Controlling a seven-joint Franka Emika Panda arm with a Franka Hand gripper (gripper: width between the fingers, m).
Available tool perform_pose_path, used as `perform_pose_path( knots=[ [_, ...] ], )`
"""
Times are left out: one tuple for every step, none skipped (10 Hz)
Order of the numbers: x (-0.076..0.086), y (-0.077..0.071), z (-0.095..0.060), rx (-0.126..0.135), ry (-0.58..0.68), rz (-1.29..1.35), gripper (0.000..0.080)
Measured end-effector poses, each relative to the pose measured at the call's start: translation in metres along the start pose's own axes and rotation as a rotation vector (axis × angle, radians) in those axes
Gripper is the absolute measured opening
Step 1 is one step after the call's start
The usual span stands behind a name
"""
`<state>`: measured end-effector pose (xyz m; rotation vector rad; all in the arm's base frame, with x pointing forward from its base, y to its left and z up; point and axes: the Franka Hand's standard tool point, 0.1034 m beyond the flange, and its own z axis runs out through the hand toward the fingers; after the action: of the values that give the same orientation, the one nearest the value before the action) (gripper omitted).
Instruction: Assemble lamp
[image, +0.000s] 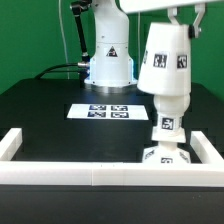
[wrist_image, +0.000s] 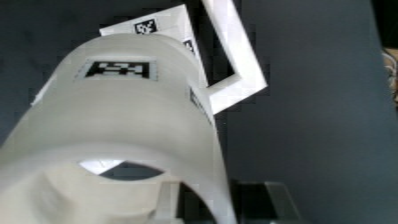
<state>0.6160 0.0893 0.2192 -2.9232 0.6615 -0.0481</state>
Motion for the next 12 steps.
perform_pose_path(
  knots=[
    [0.000, 0.000, -0.001, 0.000, -0.001, 0.000, 0.0044],
    [0.001, 0.000, -0.002, 0.002, 0.001, 0.001, 0.0044],
    [0.000, 0.001, -0.001, 0.000, -0.001, 0.001, 0.0044],
    [0.000, 0.000, 0.002, 0.000, 0.005, 0.000, 0.0044],
    [-0.001, 0.000, 0.012, -0.002, 0.016, -0.007, 0.0044],
    [0.001, 0.001, 0.020, -0.009, 0.019, -0.009, 0.0044],
    [0.004, 0.003, 0.027, -0.014, 0.025, -0.016, 0.0044],
    [0.005, 0.005, 0.034, -0.022, 0.021, -0.015, 0.0044],
    [0.005, 0.008, 0.043, -0.032, 0.019, -0.013, 0.0044],
    [0.005, 0.009, 0.049, -0.038, 0.022, -0.014, 0.0044],
    [0.003, 0.008, 0.052, -0.041, 0.020, -0.018, 0.0044],
    [0.004, 0.007, 0.055, -0.042, 0.025, -0.021, 0.0044]
  ],
)
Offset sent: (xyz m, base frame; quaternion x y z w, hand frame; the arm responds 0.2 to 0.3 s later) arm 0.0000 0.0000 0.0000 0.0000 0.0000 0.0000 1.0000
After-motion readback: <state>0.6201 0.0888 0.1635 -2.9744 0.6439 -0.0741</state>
